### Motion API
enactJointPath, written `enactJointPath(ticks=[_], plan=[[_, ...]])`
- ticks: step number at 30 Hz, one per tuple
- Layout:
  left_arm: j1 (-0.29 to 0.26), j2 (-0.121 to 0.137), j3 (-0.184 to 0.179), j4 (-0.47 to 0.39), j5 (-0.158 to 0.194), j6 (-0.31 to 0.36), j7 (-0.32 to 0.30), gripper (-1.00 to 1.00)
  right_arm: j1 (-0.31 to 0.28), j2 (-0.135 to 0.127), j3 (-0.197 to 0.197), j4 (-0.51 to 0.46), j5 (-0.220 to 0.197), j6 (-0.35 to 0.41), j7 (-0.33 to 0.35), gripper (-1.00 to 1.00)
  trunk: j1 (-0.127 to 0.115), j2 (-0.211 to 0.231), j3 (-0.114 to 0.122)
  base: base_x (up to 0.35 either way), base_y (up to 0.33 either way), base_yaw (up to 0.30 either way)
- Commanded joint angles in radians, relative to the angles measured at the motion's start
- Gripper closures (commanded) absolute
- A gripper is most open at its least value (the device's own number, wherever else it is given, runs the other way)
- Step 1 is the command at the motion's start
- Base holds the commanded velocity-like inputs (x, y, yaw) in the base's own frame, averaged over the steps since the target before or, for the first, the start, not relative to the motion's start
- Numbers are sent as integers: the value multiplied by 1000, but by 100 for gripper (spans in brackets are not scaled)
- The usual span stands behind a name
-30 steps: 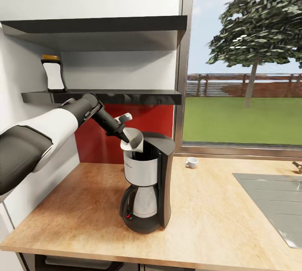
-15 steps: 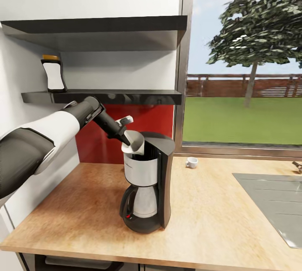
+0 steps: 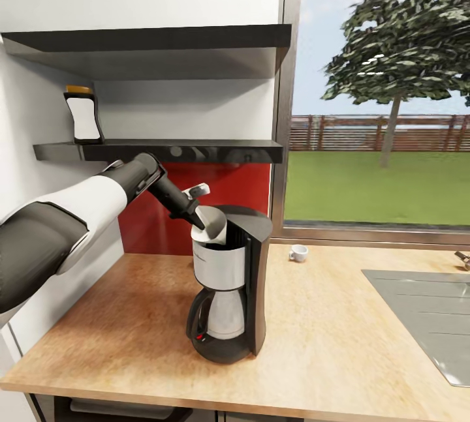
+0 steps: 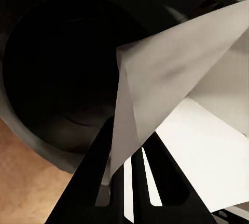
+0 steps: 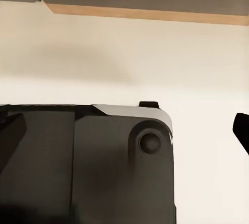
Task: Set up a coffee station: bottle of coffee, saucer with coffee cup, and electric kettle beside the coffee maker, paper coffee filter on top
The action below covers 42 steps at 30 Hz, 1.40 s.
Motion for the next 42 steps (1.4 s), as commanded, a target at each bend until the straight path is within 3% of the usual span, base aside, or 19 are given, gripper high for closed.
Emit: enactJointPath(ticks=[1, 26, 27, 42], plan=[[0, 0, 4, -1, -11, 7, -8, 100, 0, 0, -4, 1, 6, -3, -3, -100, 0, -1, 0, 0, 0, 0], [2, -11, 5, -1, -12, 8, -4, 100, 0, 0, -3, 1, 6, -3, -3, -100, 0, -1, 0, 0, 0, 0], [2, -10, 5, -1, -12, 8, -3, -100, 0, 0, -3, 1, 6, -3, -3, -100, 0, -1, 0, 0, 0, 0], [2, -9, 7, -1, -12, 8, -2, -100, 0, 0, -3, 1, 6, -3, -3, -100, 0, -1, 0, 0, 0, 0]])
